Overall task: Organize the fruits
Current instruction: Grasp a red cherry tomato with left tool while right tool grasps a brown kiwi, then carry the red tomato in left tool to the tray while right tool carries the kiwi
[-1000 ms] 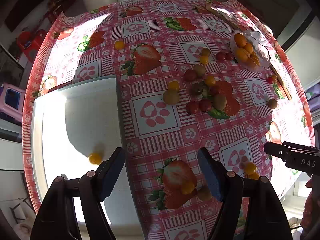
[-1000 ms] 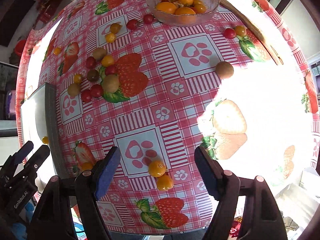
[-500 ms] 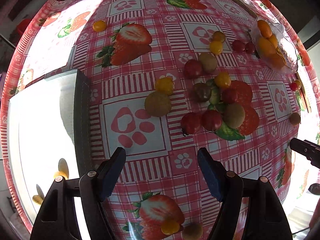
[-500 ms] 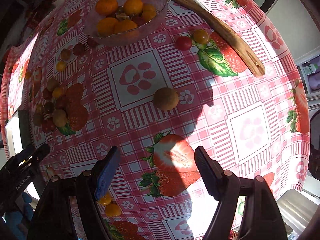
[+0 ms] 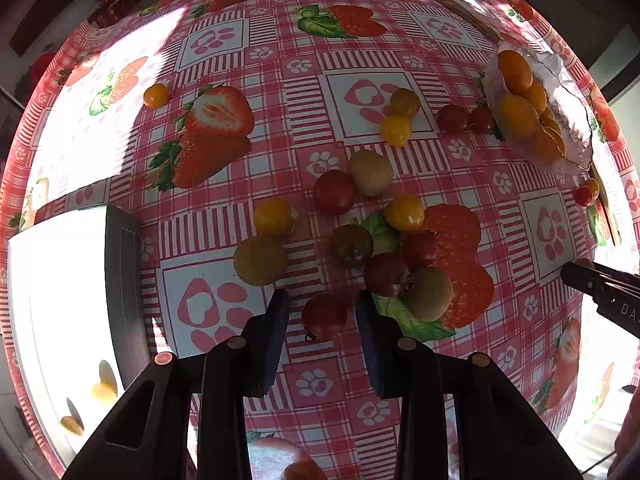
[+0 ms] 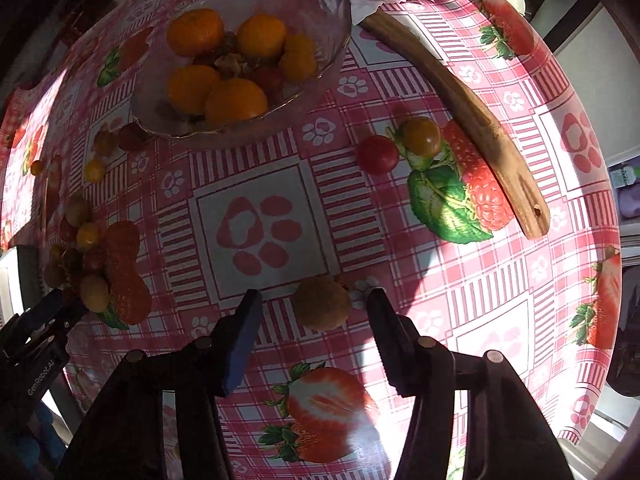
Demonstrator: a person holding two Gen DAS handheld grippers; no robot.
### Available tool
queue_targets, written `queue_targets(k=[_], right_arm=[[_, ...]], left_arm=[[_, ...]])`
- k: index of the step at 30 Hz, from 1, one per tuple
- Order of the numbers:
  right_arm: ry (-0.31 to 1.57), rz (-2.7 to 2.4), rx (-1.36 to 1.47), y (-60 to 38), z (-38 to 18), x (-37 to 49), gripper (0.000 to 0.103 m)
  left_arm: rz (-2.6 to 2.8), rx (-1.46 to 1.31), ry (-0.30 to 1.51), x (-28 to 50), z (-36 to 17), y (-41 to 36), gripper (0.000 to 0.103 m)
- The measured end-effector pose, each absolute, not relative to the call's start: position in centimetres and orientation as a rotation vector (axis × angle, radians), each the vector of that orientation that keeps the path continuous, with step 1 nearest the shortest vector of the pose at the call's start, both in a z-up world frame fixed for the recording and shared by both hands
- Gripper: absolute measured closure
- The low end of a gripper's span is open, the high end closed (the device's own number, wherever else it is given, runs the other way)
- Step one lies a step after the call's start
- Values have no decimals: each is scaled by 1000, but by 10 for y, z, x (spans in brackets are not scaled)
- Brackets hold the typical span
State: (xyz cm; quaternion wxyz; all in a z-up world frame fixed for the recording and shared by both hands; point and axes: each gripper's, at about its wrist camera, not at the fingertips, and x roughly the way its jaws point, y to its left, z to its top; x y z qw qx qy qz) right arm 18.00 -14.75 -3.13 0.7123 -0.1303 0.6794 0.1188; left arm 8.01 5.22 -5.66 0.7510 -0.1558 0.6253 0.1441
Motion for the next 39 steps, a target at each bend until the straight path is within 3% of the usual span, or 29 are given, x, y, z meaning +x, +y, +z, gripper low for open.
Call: queue_targets(k=[1,2,25,29,39], right_arm=[[1501,265,-304,-144,-29,180,72],[1502,273,-306,-144,-27,180,73],[1580,405,-145,-167,41,93,73],[1580,454,-158,-173,24,97,73],[1581,606,-246,-66,13,70,73]], left_arm=[[310,-344,1365,83,-55,52,78],[302,-354,1365,84,-55,51,80],[276,-531,1296,-36,-6,89,80],[304,-545,1285,-37,-8,94,80],[424,-606,1261,-93,-8,131,80]])
